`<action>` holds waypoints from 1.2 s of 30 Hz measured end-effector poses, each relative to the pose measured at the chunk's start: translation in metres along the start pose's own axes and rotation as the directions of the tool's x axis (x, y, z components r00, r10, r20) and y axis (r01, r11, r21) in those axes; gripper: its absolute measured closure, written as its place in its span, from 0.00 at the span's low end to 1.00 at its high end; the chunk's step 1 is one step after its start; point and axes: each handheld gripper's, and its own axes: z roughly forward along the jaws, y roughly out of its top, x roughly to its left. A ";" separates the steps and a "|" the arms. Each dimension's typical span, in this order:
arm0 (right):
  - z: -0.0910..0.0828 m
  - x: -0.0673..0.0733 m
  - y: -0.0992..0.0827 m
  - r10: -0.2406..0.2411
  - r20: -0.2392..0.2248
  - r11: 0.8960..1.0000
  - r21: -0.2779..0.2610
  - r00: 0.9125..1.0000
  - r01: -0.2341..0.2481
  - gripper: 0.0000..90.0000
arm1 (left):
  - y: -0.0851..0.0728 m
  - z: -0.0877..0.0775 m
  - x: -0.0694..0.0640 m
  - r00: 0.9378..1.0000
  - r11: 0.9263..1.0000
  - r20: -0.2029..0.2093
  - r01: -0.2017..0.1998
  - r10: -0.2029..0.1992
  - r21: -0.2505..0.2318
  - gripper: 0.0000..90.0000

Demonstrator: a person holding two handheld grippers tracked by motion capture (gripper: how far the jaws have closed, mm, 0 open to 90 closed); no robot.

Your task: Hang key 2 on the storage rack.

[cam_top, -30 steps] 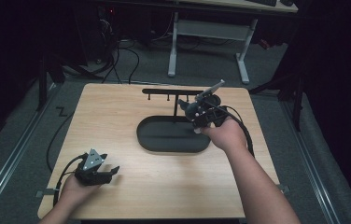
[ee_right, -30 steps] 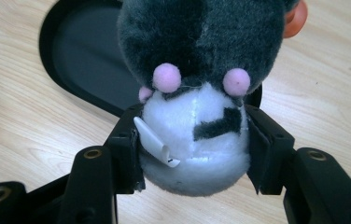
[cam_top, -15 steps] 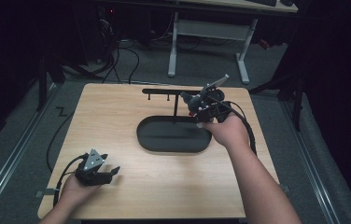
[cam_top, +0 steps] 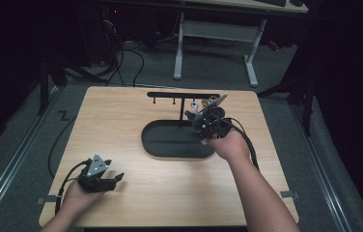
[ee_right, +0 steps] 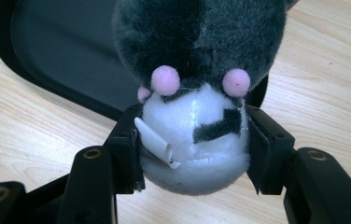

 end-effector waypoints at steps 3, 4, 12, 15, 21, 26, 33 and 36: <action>0.005 0.000 0.002 0.008 -0.003 1.000 -0.002 1.000 -0.008 0.51 | 0.000 0.000 0.000 1.000 1.000 0.000 -0.001 0.001 0.004 0.33; 0.008 -0.001 0.002 0.000 -0.007 1.000 -0.013 1.000 0.000 0.51 | 0.000 0.000 0.000 1.000 1.000 0.001 -0.001 0.001 0.005 0.33; 0.021 0.003 0.007 0.006 -0.036 1.000 -0.009 0.999 -0.006 0.39 | -0.001 0.001 0.000 1.000 1.000 0.004 0.001 -0.001 0.007 0.33; 0.020 0.005 0.007 0.010 -0.040 1.000 -0.025 0.999 -0.011 0.37 | -0.001 0.001 0.000 1.000 1.000 0.004 0.001 -0.001 0.006 0.33; 0.018 0.006 0.006 0.018 -0.044 0.999 -0.044 0.999 -0.020 0.36 | 0.000 0.001 -0.001 1.000 1.000 0.004 -0.001 0.001 0.003 0.33; 0.020 0.004 -0.005 0.024 -0.063 0.998 -0.056 0.998 -0.027 0.37 | 0.000 0.001 0.000 1.000 1.000 0.006 0.000 0.000 0.005 0.33; 0.029 -0.002 -0.035 0.028 -0.066 0.995 -0.090 0.997 -0.034 0.38 | 0.000 0.002 -0.002 1.000 1.000 0.008 -0.005 0.005 0.004 0.33; 0.035 -0.005 -0.053 0.028 -0.071 0.992 -0.123 0.997 -0.037 0.38 | 0.000 0.003 -0.003 1.000 1.000 0.008 -0.008 0.008 0.007 0.33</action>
